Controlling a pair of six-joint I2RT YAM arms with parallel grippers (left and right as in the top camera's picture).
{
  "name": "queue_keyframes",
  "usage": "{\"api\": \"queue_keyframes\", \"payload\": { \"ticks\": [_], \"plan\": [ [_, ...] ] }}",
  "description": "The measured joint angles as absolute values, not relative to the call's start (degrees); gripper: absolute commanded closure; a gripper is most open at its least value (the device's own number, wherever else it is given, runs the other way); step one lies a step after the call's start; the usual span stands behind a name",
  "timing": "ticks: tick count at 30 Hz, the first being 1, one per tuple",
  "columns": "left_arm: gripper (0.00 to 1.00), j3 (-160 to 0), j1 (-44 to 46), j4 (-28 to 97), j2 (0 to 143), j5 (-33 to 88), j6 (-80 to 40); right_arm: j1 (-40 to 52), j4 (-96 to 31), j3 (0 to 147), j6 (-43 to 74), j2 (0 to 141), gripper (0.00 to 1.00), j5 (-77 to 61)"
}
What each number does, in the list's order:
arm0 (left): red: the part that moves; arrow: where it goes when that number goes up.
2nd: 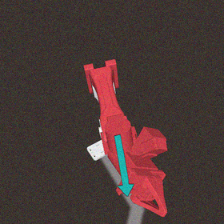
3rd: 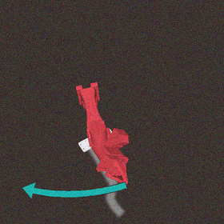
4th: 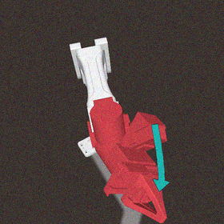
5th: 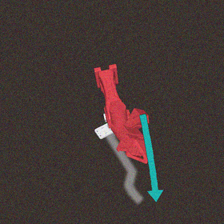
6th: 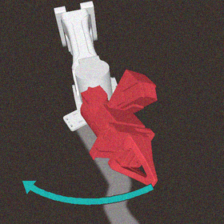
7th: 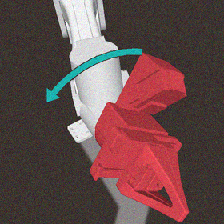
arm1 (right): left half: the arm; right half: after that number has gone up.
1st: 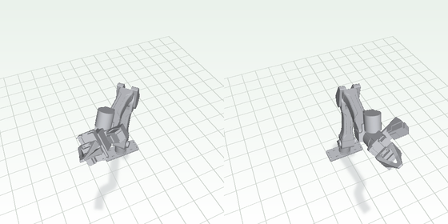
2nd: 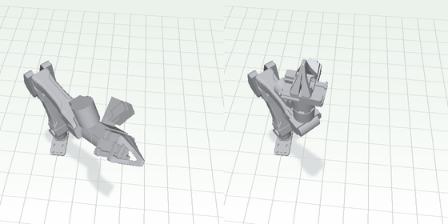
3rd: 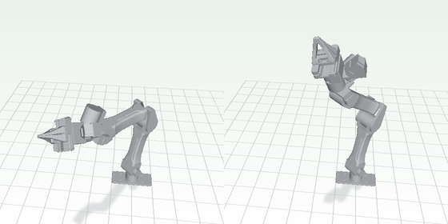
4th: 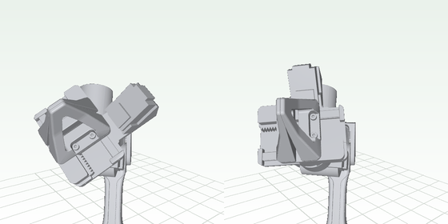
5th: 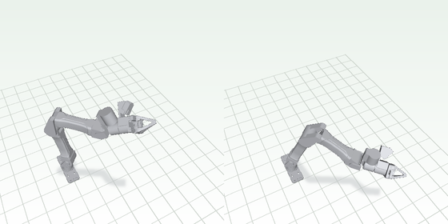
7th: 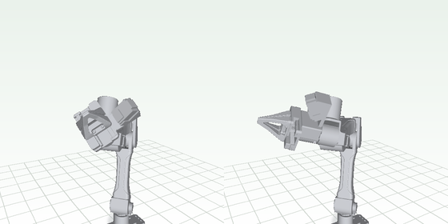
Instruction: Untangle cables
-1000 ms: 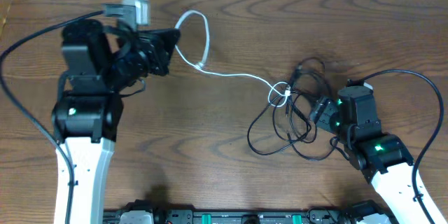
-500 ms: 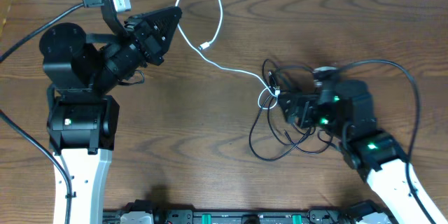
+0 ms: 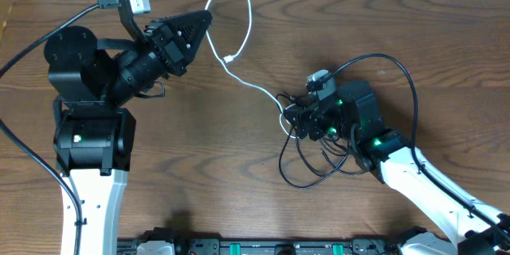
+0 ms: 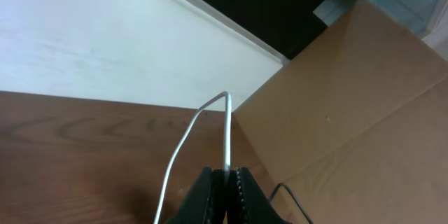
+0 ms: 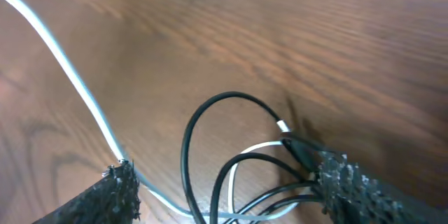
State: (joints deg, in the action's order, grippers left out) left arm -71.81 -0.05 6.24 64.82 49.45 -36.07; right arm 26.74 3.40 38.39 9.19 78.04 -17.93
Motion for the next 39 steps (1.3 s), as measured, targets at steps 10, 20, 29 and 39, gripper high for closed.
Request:
{"api": "queue_keyframes", "payload": {
  "ticks": [10,20,29,39],
  "plan": [
    [0.92,-71.8,-0.1,6.2,64.8,49.5,-36.1,27.0,0.0,38.5,11.2,61.4,0.22,-24.3],
    [0.92,-71.8,-0.1,6.3,64.8,49.5,-36.2,33.5,1.4,38.5,10.0,72.2,0.35,-20.8],
    [0.92,-71.8,-0.1,6.3,64.9,49.4,-36.2,35.4,6.3,38.4,11.1,78.7,0.99,-18.0],
    [0.92,-71.8,-0.1,6.4,64.9,49.5,-36.2,35.4,6.2,38.4,11.8,75.0,0.99,-17.8]
  ]
}}
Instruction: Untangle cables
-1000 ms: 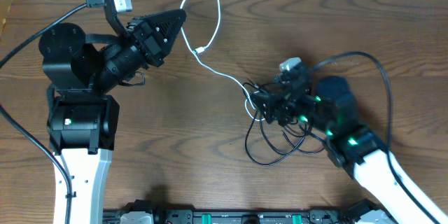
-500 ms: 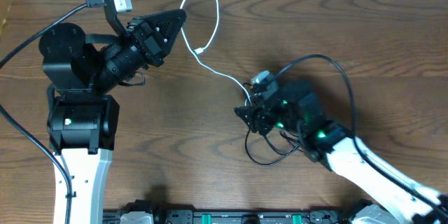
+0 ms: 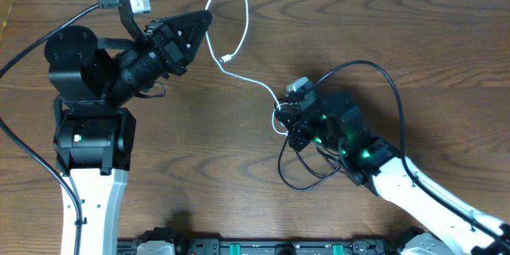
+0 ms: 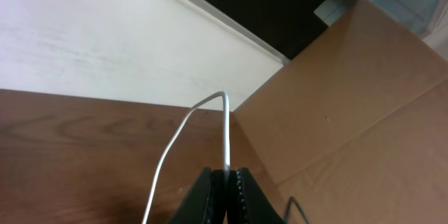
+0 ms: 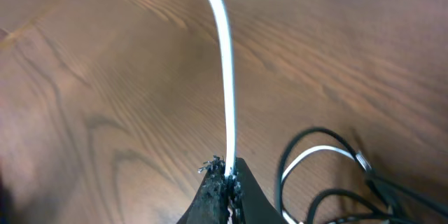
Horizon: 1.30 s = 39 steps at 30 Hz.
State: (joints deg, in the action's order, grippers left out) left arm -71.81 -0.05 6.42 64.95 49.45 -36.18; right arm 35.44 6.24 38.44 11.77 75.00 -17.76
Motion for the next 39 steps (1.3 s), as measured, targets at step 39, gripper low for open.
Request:
{"api": "queue_keyframes", "payload": {
  "ticks": [39],
  "plan": [
    [0.92,-71.8,6.3,23.6,72.6,49.5,-22.6,17.9,1.1,42.9,11.5,40.2,0.99,-15.4]
  ]
}}
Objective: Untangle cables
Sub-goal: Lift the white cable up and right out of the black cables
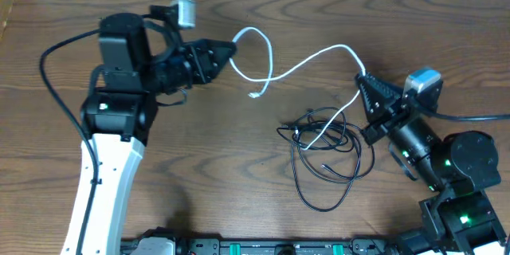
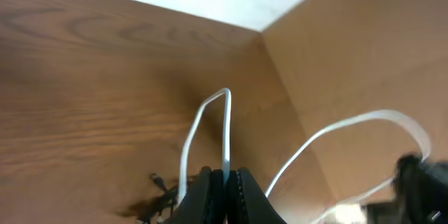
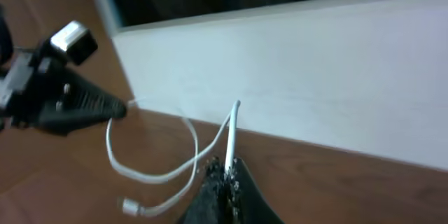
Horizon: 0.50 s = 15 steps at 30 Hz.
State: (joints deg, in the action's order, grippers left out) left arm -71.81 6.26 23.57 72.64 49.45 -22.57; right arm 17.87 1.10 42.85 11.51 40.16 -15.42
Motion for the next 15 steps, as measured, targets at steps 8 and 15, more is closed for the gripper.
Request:
{"api": "queue_keyframes", "payload": {
  "ticks": [8,15],
  "plan": [
    [0.92,-71.8,10.4,23.6,72.6,45.1,-20.8,17.8,0.7,59.4,10.0,40.1,0.99,-15.1],
    [0.92,-71.8,11.9,23.6,72.6,43.9,-20.7,17.8,-9.3,62.7,10.3,42.1,0.99,-16.1]
  ]
}}
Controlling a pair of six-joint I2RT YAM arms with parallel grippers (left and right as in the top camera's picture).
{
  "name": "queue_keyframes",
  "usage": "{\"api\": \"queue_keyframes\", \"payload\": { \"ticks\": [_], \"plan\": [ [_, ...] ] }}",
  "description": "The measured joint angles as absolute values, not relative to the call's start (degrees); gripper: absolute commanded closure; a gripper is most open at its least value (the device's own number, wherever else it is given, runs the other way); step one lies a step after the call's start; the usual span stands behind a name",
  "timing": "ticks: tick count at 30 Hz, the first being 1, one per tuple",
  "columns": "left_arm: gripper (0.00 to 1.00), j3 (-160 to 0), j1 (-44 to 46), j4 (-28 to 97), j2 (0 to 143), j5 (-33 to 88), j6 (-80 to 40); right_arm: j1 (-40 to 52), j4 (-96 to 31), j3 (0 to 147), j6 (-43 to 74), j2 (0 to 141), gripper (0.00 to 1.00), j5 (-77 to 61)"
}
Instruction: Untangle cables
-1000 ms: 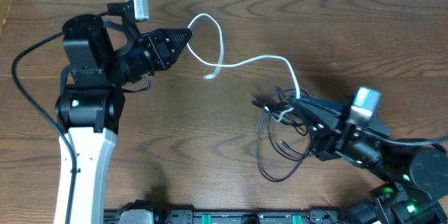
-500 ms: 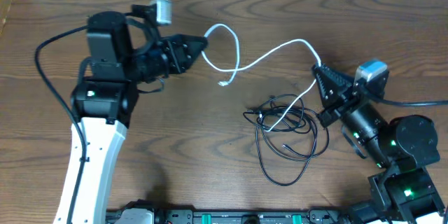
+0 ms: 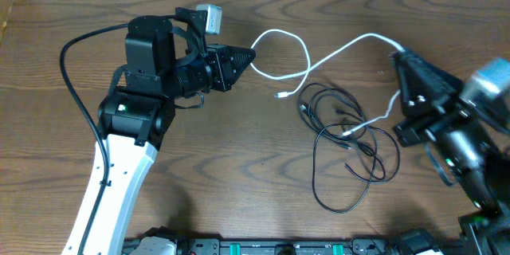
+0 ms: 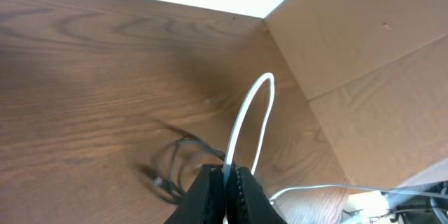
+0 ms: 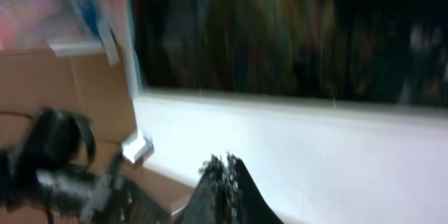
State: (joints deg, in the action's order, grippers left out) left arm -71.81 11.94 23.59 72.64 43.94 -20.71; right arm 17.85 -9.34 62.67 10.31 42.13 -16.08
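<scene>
A white cable point(image 3: 339, 50) hangs in an arc between my two grippers. My left gripper point(image 3: 253, 54) is shut on one loop of it, and that loop point(image 4: 253, 108) rises from the left gripper point(image 4: 225, 170) in the left wrist view. The cable's plug end point(image 3: 279, 95) dangles below. My right gripper point(image 3: 396, 56) is raised at the right and shut on the white cable. From there the cable drops into the black cable tangle point(image 3: 347, 139) on the table. The right wrist view is blurred; the right gripper point(image 5: 224, 159) is closed, with no cable visible.
The wooden table point(image 3: 239, 167) has a white wall along its far edge. Cardboard panels point(image 4: 364, 63) stand beyond the table. The left arm's own black lead point(image 3: 76, 64) loops at the far left. A rail of equipment runs along the near edge.
Both grippers moved to the right, still holding the white cable. The right one is now higher and its camera faces the wall. The black tangle and the white plug end shifted right too.
My left gripper held the white cable at the back left while the right gripper stood open over the tangle. Then the right gripper was shut on the white cable beside the tangle. Later it held that cable up at the right, and now further right.
</scene>
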Motion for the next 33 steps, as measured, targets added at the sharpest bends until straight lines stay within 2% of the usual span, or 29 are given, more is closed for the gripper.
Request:
{"api": "queue_keyframes", "payload": {
  "ticks": [6,10,13,17,20,26,33],
  "plan": [
    [0.93,-71.8,12.1,23.6,72.6,43.2,-20.7,17.8,-22.6,62.8,12.7,50.5,0.99,-16.5],
    [0.93,-71.8,12.1,23.6,72.9,43.1,-20.7,17.7,-22.8,62.8,15.2,57.5,0.99,-27.2],
    [0.92,-71.8,12.1,23.6,73.7,43.1,-20.7,17.8,-27.6,62.8,16.7,61.9,0.99,-31.8],
    [0.92,-71.8,12.1,23.7,75.0,43.1,-20.7,17.7,-31.4,62.7,15.1,67.5,0.99,-27.1],
    [0.92,-71.8,12.1,23.9,75.5,43.1,-20.7,17.7,-28.6,62.5,13.5,68.4,0.99,-22.4],
    [0.92,-71.8,12.2,25.2,75.6,43.1,-20.7,17.7,-13.3,62.7,9.9,62.5,0.99,-19.1],
    [0.92,-71.8,13.1,26.0,76.8,43.1,-18.9,18.2,-10.6,63.3,9.9,56.4,0.99,-32.2]
  ]
}}
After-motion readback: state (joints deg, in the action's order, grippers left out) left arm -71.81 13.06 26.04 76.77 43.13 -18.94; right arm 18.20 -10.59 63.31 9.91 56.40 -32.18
